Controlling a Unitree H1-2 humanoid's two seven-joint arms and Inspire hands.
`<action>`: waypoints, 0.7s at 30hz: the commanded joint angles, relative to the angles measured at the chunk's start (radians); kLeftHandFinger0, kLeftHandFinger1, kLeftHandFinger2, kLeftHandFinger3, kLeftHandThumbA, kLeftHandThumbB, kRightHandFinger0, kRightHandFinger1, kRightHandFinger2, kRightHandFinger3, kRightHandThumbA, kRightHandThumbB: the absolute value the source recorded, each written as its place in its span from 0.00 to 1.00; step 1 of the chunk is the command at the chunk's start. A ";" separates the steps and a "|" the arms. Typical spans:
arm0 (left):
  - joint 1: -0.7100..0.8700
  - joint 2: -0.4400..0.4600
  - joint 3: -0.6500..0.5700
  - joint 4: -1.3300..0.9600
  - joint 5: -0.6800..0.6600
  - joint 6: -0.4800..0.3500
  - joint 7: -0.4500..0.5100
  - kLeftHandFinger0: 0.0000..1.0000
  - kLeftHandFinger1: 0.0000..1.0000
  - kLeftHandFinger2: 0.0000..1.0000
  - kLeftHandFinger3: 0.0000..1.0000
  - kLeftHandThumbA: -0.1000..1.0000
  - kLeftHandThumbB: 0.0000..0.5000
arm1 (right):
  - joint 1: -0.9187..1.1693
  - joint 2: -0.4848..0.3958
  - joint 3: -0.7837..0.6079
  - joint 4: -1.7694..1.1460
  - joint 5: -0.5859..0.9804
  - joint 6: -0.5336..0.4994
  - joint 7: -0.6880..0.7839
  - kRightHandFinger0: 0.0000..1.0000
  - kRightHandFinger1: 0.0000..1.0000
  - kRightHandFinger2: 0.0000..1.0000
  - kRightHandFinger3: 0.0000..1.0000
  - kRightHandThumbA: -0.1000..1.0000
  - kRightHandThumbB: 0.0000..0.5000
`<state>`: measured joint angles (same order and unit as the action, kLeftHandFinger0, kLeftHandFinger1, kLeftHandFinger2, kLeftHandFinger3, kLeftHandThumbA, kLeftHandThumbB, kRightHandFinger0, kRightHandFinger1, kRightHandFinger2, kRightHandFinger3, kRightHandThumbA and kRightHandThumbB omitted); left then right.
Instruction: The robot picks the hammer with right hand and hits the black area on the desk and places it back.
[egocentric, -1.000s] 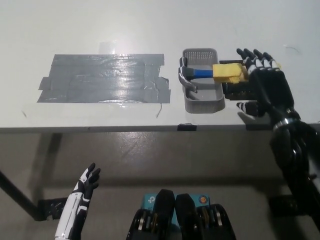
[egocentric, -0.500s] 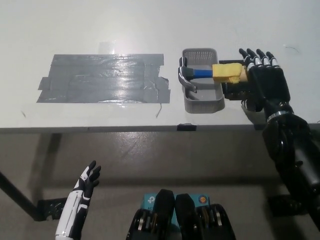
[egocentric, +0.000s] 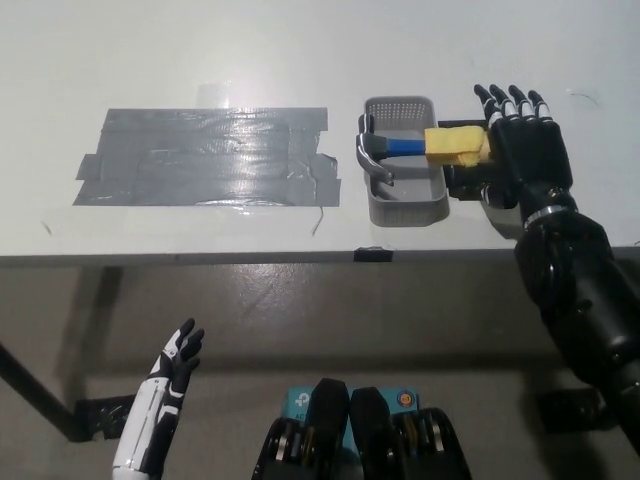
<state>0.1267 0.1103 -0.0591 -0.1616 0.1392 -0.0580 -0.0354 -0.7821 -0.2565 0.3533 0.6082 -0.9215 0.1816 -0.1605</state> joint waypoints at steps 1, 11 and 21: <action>-0.008 0.012 -0.007 -0.025 0.009 -0.001 -0.014 1.00 1.00 1.00 1.00 1.00 0.08 | -0.069 0.004 0.000 0.009 0.020 -0.030 -0.061 1.00 1.00 1.00 1.00 1.00 0.67; -0.006 0.011 -0.012 -0.023 0.011 -0.002 -0.013 1.00 1.00 1.00 1.00 0.99 0.12 | -0.088 0.023 -0.010 0.078 0.064 -0.054 -0.092 1.00 1.00 1.00 1.00 1.00 0.68; -0.009 0.015 -0.015 -0.027 0.011 0.007 -0.015 1.00 1.00 1.00 1.00 0.98 0.10 | -0.132 0.035 0.001 0.191 0.081 -0.079 -0.139 1.00 1.00 1.00 1.00 1.00 0.70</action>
<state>0.1266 0.1120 -0.0689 -0.1616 0.1403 -0.0500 -0.0354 -0.8398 -0.2219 0.3534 0.7872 -0.8625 0.1331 -0.2448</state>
